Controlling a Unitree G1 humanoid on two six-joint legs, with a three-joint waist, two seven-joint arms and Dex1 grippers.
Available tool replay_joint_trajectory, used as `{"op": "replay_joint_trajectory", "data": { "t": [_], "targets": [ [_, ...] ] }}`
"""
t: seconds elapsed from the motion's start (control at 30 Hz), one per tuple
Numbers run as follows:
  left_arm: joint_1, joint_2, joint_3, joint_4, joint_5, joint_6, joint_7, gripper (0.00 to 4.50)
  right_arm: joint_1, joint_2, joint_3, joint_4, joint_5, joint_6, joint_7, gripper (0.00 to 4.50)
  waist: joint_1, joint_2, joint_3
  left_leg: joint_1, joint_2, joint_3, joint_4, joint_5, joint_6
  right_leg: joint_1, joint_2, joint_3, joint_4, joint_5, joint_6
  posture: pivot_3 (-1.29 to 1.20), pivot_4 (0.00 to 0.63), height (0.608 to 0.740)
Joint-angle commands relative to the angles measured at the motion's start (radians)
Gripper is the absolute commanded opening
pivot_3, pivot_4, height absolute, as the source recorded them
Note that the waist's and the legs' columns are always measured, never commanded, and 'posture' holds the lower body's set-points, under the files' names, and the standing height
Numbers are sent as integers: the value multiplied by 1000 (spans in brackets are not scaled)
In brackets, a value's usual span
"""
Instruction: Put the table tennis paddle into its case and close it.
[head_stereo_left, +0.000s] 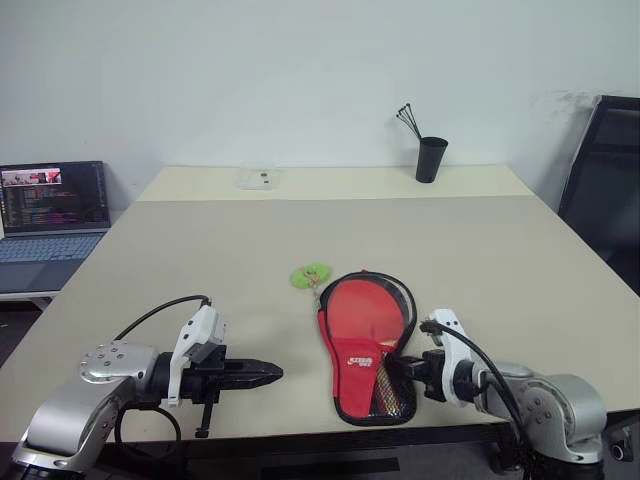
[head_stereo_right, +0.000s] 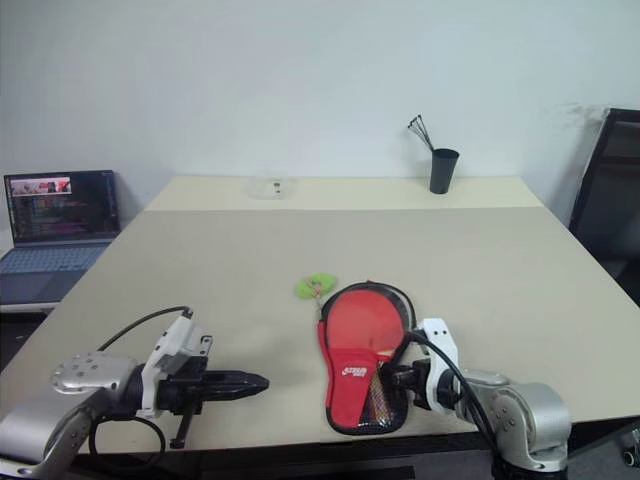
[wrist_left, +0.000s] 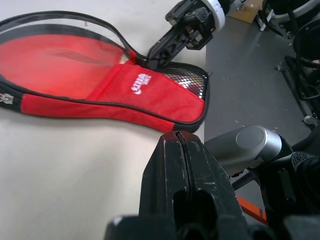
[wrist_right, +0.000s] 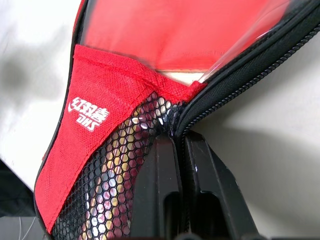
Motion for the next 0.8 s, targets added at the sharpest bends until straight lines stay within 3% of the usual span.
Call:
{"op": "replay_joint_trajectory", "data": {
  "t": [0.03, 0.3, 0.47, 0.77, 0.8],
  "targets": [
    [-16, 12, 6, -19, -5, -11, -3, 0, 30, -7, 20, 5, 32, 58, -15, 24, 0, 0, 0, 0, 0, 0, 0, 0, 0, 0, 0, 0, 0, 0, 0, 0, 150, 740],
    [-33, -2, -2, -2, 8, -12, 23, 0, 7, 56, -72, 50, 17, 58, -111, 24, 0, 0, 0, 0, 0, 0, 0, 0, 0, 0, 1, 0, 0, 0, 0, 0, 150, 740],
    [-65, -33, 22, 34, -6, 34, 108, 0, 28, -3, -76, -49, 42, 58, -127, 1437, 4, 0, -1, 1, 1, -1, 1, 0, 0, 1, 1, 0, 1, 0, 0, 0, 150, 740],
    [-117, -102, 47, 84, 4, 44, 242, 0, -103, -225, -78, -150, 252, 34, 105, 4413, 2, 0, 0, 0, 0, 0, 1, -1, -1, 0, 1, 0, 0, 0, 0, 0, 150, 740],
    [-131, -108, 47, 95, 3, 50, 253, 0, -123, -243, -62, -138, 257, 8, 122, 4460, 2, 0, 0, 0, 0, -1, 1, -1, -1, 0, 1, 0, 0, 0, 0, 0, 150, 740]
  ]
}}
